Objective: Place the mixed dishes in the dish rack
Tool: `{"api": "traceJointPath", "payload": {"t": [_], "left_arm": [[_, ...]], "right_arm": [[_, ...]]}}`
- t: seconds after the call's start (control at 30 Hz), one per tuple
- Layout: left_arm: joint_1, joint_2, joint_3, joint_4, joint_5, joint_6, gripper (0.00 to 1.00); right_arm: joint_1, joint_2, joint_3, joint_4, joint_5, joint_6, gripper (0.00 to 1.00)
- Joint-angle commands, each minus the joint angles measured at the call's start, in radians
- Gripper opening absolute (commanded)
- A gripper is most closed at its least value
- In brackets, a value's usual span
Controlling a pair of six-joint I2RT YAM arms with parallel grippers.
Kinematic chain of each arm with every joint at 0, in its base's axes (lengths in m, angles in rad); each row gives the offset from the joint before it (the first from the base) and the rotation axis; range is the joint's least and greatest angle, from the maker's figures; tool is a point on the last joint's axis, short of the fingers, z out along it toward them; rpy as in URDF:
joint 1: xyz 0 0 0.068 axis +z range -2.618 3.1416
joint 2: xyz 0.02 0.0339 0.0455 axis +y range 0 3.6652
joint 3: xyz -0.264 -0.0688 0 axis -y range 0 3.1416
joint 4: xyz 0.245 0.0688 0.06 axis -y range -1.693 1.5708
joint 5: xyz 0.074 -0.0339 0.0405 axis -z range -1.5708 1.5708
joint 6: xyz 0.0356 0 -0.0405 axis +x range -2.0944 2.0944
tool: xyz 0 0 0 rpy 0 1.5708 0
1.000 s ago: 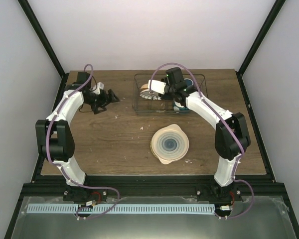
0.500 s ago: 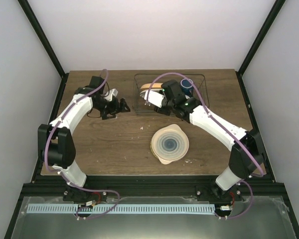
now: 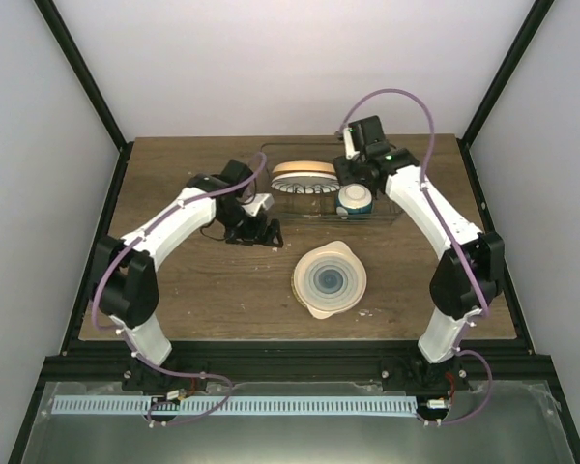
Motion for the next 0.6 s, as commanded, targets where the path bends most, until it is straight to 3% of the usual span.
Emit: {"api": "traceJointPath", "payload": {"t": [0.0, 0.27, 0.57], "left_arm": [[-0.061, 0.062, 0.063, -0.032, -0.06, 0.074, 0.96], [-0.156, 0.192, 0.164, -0.046, -0.09, 0.169, 0.78], [-0.209, 0.296, 0.222, -0.003, -0.099, 0.205, 0.52]], "right_arm": [[-0.088, -0.009, 0.012, -0.117, -0.107, 0.257, 0.61], [-0.233, -0.11, -0.103, -0.088, -0.223, 0.378, 0.61], [-0.255, -0.176, -0.167, -0.084, -0.219, 0.377, 0.62]]}}
